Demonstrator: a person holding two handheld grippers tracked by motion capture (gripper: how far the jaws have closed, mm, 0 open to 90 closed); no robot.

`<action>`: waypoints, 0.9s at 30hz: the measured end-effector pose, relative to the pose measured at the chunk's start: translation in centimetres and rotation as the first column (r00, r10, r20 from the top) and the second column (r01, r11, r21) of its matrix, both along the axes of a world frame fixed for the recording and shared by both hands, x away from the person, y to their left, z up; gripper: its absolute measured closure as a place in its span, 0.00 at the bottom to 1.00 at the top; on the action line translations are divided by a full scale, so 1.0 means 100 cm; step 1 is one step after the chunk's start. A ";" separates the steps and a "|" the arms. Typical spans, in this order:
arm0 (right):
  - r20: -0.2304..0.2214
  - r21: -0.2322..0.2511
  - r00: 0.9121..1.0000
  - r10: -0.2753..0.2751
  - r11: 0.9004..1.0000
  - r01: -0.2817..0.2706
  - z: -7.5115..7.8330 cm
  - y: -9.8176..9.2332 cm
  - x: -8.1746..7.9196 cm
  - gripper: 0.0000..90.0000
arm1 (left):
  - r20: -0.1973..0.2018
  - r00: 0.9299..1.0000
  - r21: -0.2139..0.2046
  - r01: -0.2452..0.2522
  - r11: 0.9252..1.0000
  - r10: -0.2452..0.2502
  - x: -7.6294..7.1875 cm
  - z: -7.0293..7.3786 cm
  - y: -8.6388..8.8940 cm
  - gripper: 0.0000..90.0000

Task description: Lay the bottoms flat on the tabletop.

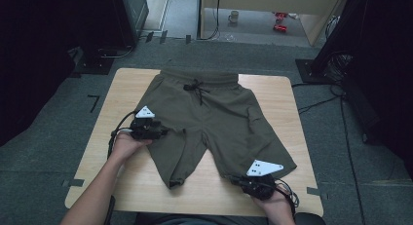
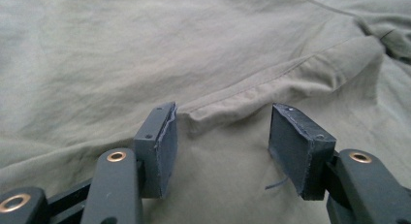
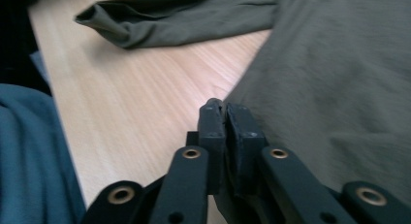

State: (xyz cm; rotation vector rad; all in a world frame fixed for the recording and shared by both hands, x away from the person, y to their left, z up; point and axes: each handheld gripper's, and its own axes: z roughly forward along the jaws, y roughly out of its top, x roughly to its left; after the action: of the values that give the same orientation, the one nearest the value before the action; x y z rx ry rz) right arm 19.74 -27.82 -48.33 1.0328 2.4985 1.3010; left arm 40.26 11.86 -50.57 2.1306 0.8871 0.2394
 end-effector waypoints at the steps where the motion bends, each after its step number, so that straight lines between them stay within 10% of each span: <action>1: 0.008 0.001 1.000 0.012 1.000 -0.012 0.001 0.002 0.000 0.93 | 0.001 1.000 -0.010 0.000 1.000 0.000 0.000 0.001 0.000 0.48; 4: 0.050 0.003 0.999 0.003 1.000 -0.003 0.006 0.003 0.002 0.75 | 0.007 1.000 -0.024 0.001 1.000 -0.001 0.000 0.003 -0.001 0.48; 13: 0.106 0.070 0.988 -0.111 0.992 0.104 0.013 -0.003 0.040 0.64 | 0.019 0.999 -0.065 0.046 0.997 -0.045 0.004 0.014 -0.020 0.44; 22: 0.132 0.037 0.978 -0.159 0.987 0.156 0.000 0.008 0.086 0.61 | -0.029 0.995 0.022 0.099 0.995 -0.098 -0.005 -0.003 -0.032 0.41; 27: 0.179 0.025 0.965 -0.192 0.981 0.191 -0.015 0.012 0.109 0.60 | 0.064 0.995 0.051 0.071 0.996 -0.074 -0.006 -0.009 -0.035 0.47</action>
State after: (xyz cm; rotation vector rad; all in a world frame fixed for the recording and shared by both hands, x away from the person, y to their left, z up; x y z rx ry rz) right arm 30.60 -26.63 -49.85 1.0756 2.2030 1.2853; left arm 39.66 8.38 -51.50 2.1820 0.7718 0.2950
